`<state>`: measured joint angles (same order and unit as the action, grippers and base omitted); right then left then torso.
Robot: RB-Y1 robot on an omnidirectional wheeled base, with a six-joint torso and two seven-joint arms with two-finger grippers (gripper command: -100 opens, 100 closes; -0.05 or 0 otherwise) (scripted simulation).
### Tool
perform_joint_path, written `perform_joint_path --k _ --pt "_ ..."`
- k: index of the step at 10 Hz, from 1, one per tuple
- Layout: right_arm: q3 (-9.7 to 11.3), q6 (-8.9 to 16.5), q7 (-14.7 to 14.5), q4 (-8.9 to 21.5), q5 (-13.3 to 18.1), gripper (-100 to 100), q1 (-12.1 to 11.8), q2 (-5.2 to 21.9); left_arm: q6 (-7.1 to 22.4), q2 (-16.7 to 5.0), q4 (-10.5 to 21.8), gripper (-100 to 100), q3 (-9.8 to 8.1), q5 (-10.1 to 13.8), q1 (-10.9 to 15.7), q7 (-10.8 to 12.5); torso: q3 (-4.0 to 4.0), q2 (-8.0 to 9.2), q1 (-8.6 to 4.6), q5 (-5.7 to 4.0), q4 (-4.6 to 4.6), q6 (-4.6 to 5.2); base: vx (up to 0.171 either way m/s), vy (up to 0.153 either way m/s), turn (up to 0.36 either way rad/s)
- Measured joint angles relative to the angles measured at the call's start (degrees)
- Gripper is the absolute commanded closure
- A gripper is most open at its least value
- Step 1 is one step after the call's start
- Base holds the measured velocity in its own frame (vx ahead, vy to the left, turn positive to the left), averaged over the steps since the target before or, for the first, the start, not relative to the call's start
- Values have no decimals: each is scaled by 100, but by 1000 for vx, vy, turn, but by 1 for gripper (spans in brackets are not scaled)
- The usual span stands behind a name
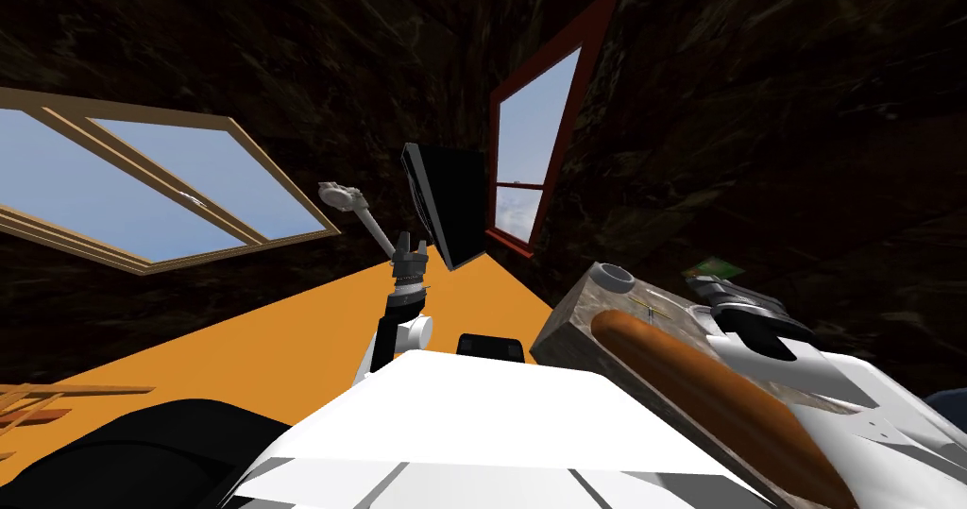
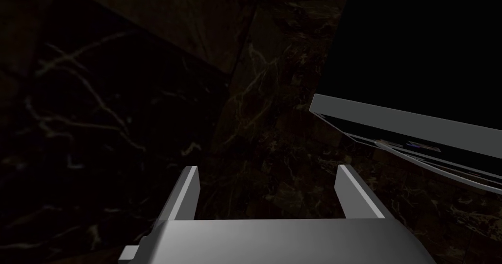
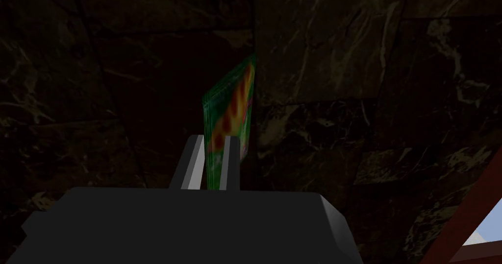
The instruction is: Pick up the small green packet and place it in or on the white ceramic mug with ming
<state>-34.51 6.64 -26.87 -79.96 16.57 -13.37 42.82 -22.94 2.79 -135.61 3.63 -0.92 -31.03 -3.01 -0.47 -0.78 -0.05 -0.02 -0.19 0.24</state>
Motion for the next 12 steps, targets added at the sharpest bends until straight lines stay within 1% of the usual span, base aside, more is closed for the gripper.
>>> perform_joint_path --k 1,2,3,4,5,6,7,9,10,11,12 --pt "177 92 46 -4 -70 100 28 127 0 0 0 0 0 0 0 0 0 1 -6 -1 0 2 119 -69 28" --pt "351 195 87 -79 -130 100 24 211 0 0 0 0 0 0 0 0 6 13 -12 -4 0 7 109 -92 13" --pt "523 289 117 -158 -172 100 15 261 0 0 0 0 0 0 0 0 10 20 -22 -6 1 11 95 -83 6" --pt "707 348 132 -132 -186 100 94 305 0 0 0 0 0 0 1 0 12 25 -23 -9 0 12 90 -79 1" --pt "889 458 147 -227 -213 100 95 331 0 0 0 0 0 0 1 0 14 30 -21 -7 1 14 85 -77 -4" --pt "1082 532 165 -213 -238 100 152 377 0 0 0 0 0 0 1 0 15 32 -22 -8 1 16 77 -71 -5" --pt "1259 580 194 -225 -282 100 146 430 0 0 0 0 0 0 1 0 18 37 -21 -8 1 19 72 -85 -21" --pt "1584 663 232 -268 -306 100 138 427 0 0 0 0 0 0 1 0 22 47 -21 -9 1 22 47 -58 -16" --pt "1758 709 264 -249 -367 100 150 495 0 0 0 0 0 0 1 0 26 54 -14 -5 2 23 18 -34 -15" --pt "1900 792 294 -316 -424 100 118 543 0 0 0 0 0 0 1 0 32 64 -6 -3 4 23 5 -18 -16" --pt "2019 837 311 -307 -447 100 131 555 0 1 0 0 0 0 2 0 35 71 1 -2 4 24 -11 4 -24"
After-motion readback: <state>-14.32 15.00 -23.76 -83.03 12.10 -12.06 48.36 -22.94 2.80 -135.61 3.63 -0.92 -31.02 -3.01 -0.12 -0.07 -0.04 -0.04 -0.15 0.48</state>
